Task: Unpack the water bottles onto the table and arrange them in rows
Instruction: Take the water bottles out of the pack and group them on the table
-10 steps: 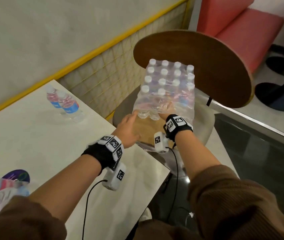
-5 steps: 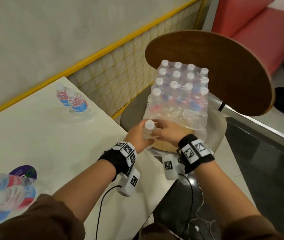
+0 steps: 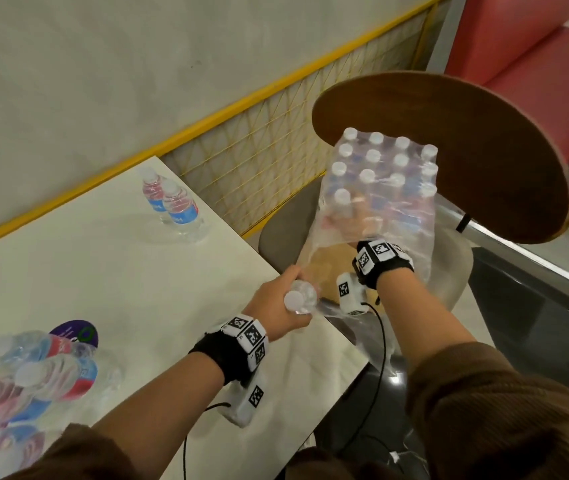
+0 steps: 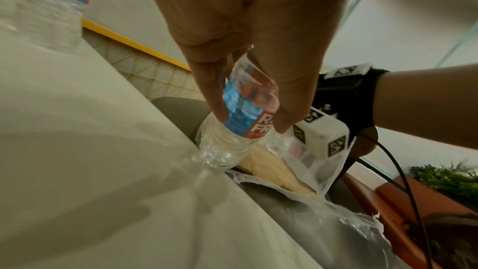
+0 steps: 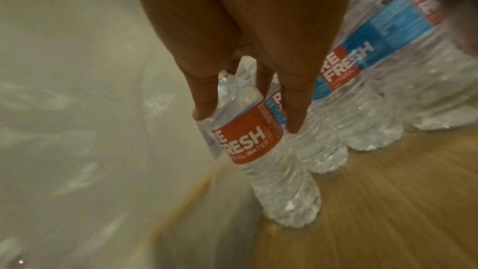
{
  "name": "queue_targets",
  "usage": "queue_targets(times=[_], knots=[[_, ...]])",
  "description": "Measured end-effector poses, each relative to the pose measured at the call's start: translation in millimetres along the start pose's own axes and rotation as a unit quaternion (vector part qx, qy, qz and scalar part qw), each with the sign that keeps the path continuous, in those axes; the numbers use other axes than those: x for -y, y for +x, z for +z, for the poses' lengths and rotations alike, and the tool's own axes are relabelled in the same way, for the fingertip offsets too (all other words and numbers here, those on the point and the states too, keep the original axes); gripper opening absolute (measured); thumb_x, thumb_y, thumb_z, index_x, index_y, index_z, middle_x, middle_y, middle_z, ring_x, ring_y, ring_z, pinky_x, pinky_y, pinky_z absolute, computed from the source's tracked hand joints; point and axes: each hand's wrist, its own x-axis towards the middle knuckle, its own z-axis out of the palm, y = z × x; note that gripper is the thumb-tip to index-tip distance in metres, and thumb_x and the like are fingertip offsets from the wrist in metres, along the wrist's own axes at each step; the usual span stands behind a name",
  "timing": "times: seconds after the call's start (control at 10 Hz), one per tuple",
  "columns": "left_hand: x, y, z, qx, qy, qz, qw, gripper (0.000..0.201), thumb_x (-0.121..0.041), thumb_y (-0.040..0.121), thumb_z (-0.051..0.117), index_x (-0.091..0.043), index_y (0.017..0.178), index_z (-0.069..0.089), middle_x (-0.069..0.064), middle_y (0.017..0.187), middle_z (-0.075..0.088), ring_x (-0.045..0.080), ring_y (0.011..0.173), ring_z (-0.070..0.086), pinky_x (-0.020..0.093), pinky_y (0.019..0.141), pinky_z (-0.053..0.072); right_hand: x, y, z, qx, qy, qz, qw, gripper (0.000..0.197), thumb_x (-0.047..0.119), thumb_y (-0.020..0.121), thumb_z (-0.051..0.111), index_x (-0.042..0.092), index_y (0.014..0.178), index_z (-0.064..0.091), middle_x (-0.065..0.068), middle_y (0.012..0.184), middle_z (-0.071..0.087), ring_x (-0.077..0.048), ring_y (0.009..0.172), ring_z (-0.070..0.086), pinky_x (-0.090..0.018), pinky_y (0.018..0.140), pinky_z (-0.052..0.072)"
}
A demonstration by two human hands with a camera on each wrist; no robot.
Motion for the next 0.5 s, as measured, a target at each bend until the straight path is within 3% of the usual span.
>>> queue_targets(times=[0.1, 0.2, 0.3, 0.4, 0.5], knots=[[13, -15, -3, -0.038, -0.057, -0.017, 0.997, 0.058, -0.021, 0.064, 0.08, -0.035, 0.113, 0.053, -0.007, 0.102, 0.063, 0.014, 0.091, 0.061, 0.02, 0.075, 0.05, -18, -41, 0, -0.022, -0.098, -0.008, 0.995, 0.062, 0.02, 0.096, 0.048, 0.02, 0.15, 0.016, -0.006, 0.154, 0.023, -0.029, 0.139, 0.032, -0.037, 0.11, 0.03], [24, -33, -12, -0.078, -0.082, -0.045, 0.993, 0.048, -0.026, 0.065, 0.082, -0.038, 0.104, 0.057, -0.008, 0.097, 0.065, 0.01, 0.088, 0.062, 0.01, 0.071, 0.046, -20, -53, 13, -0.056, 0.061, -0.014, 0.996, 0.055, 0.043, 0.093, 0.051, 0.016, 0.14, 0.042, -0.009, 0.145, 0.043, -0.026, 0.132, 0.042, -0.032, 0.106, 0.033], [38, -54, -30, -0.089, -0.059, -0.088, 0.99, 0.04, -0.039, 0.064, 0.081, -0.037, 0.096, 0.058, -0.01, 0.091, 0.067, 0.007, 0.086, 0.064, 0.013, 0.072, 0.049, -29, -70, 26, -0.074, 0.189, -0.075, 0.976, 0.033, 0.025, 0.088, 0.063, 0.024, 0.12, 0.056, -0.008, 0.116, 0.061, -0.027, 0.111, 0.058, -0.038, 0.098, 0.047], [52, -80, -50, -0.053, 0.013, -0.123, 0.991, 0.041, -0.043, 0.06, 0.08, -0.032, 0.094, 0.058, -0.01, 0.09, 0.067, 0.012, 0.086, 0.064, 0.029, 0.081, 0.054, -34, -96, 40, -0.014, 0.214, -0.144, 0.966, 0.033, 0.002, 0.083, 0.066, 0.034, 0.088, 0.06, -0.004, 0.096, 0.06, -0.023, 0.091, 0.06, -0.039, 0.083, 0.053], [63, -111, -70, -0.071, 0.039, -0.151, 0.985, 0.046, -0.044, 0.062, 0.081, -0.026, 0.098, 0.059, -0.007, 0.095, 0.066, 0.015, 0.09, 0.062, 0.03, 0.082, 0.052, -33, -111, 62, 0.01, 0.097, -0.238, 0.966, 0.04, 0.002, 0.077, 0.071, 0.039, 0.083, 0.059, 0.001, 0.103, 0.056, -0.011, 0.084, 0.055, -0.017, 0.078, 0.048]])
